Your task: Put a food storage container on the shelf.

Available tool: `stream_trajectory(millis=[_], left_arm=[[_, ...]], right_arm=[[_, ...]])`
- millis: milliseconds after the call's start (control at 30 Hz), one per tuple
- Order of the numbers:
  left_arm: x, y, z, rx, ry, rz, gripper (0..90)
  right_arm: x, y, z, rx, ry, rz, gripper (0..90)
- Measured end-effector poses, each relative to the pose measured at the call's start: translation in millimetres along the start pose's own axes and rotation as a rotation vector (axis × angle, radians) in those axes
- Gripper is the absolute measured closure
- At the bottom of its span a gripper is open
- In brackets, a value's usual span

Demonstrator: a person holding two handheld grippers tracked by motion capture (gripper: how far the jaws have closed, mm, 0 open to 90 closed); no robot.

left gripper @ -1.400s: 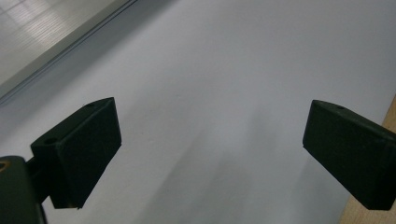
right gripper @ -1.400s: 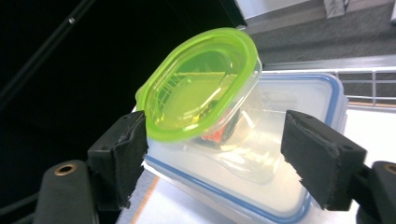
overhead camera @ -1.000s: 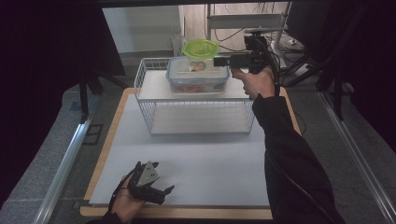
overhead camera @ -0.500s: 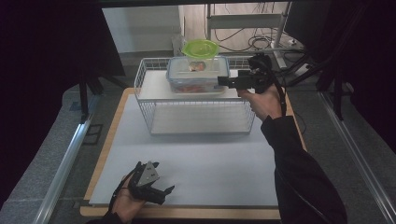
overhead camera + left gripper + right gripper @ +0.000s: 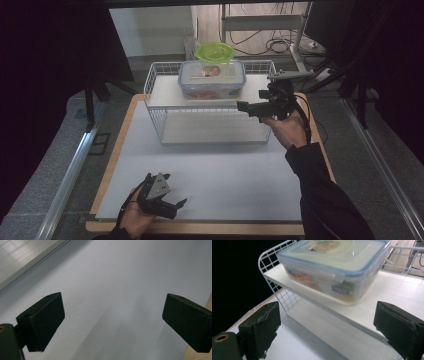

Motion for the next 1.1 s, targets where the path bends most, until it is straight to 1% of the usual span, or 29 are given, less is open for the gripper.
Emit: stream_trajectory(millis=[133,167,233,300,433,633,767,1000,1033,1100], left_arm=[[0.1,0.2,0.0,-0.002,0.004,0.001,4.0],[0.2,0.4,0.0,0.000,0.005,0.000,3.8],[0.5,1.0,-0.4,0.001,0.012,0.001,3.4],[0.6,1.6,-1.3,-0.001,0.020,0.002,2.7],[0.4,2.6,-2.4,0.003,0.032,0.008,2.3],[0.3,2.4,-2.3,0.002,0.034,0.008,1.8],[-0.1,2.7,-3.1,0.001,0.035,0.007,1.8],[-0.6,2.2,-3.1,0.003,0.034,0.002,1.7],[-0.7,2.1,-3.1,0.003,0.034,0.002,1.7],[-1.0,1.7,-2.9,0.004,0.034,-0.002,1.7]], right_arm=[[-11.9,0.5,-3.1,-0.002,0.021,-0.011,6.1],[-14.8,0.3,-4.0,-0.005,0.033,-0.018,5.6],[-21.9,0.2,-6.9,-0.020,0.075,-0.042,5.0],[-27.9,0.0,-8.9,-0.022,0.098,-0.058,3.8],[-43.1,0.6,-12.1,-0.010,0.101,-0.070,2.6],[-69.0,2.1,-15.6,-0.020,0.143,-0.098,1.5],[-86.7,4.5,-15.4,-0.029,0.148,-0.104,1.2],[-121.4,8.2,-16.2,-0.024,0.137,-0.101,1.2],[-129.4,9.4,-16.5,-0.024,0.141,-0.100,1.3],[-138.5,10.9,-17.1,-0.030,0.149,-0.095,1.4]])
Point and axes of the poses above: each handheld gripper's, and its own axes: y roughly backward along the jaws, x roughly out of its top, z roughly to its right, the point moved 2 cm from there along -y, roughly forward along the jaws, and after that the axes turned 5 degrees about y, right-handed, at the moved point
